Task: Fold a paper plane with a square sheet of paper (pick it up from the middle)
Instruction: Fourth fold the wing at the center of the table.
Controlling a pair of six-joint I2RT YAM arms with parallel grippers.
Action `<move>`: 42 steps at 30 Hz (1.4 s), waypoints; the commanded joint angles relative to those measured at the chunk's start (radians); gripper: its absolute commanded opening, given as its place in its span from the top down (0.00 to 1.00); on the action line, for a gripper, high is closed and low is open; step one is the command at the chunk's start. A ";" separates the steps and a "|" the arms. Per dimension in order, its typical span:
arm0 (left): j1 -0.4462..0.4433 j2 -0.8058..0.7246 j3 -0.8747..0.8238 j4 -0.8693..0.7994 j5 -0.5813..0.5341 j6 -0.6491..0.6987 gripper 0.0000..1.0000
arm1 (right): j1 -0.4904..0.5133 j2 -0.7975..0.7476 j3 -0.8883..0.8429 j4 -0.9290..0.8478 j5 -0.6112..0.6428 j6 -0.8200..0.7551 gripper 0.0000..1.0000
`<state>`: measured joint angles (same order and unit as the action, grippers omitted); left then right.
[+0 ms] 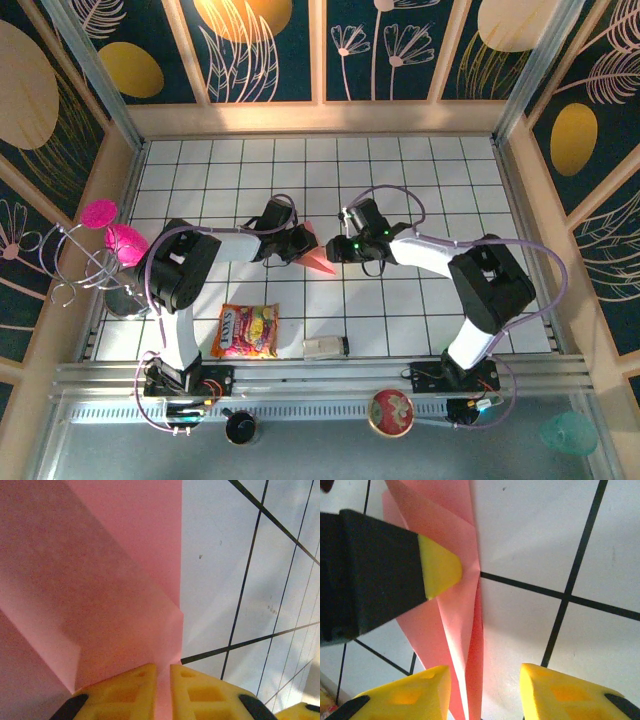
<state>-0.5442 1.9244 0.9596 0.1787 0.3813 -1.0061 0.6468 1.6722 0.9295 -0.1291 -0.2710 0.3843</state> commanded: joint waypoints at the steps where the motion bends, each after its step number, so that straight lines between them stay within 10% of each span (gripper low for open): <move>1: 0.006 0.037 -0.006 -0.095 -0.067 0.023 0.84 | -0.003 -0.036 0.000 0.025 -0.097 -0.027 0.63; 10: 0.005 0.050 -0.004 -0.117 -0.092 0.014 0.85 | 0.004 0.126 0.080 0.074 -0.272 -0.088 0.88; 42: 0.005 0.097 0.008 -0.269 -0.234 0.036 0.88 | -0.008 0.218 0.061 -0.024 -0.207 -0.149 0.94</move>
<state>-0.5571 1.9358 1.0046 0.0891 0.3122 -0.9989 0.6468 1.8732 1.0073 -0.0921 -0.4946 0.2611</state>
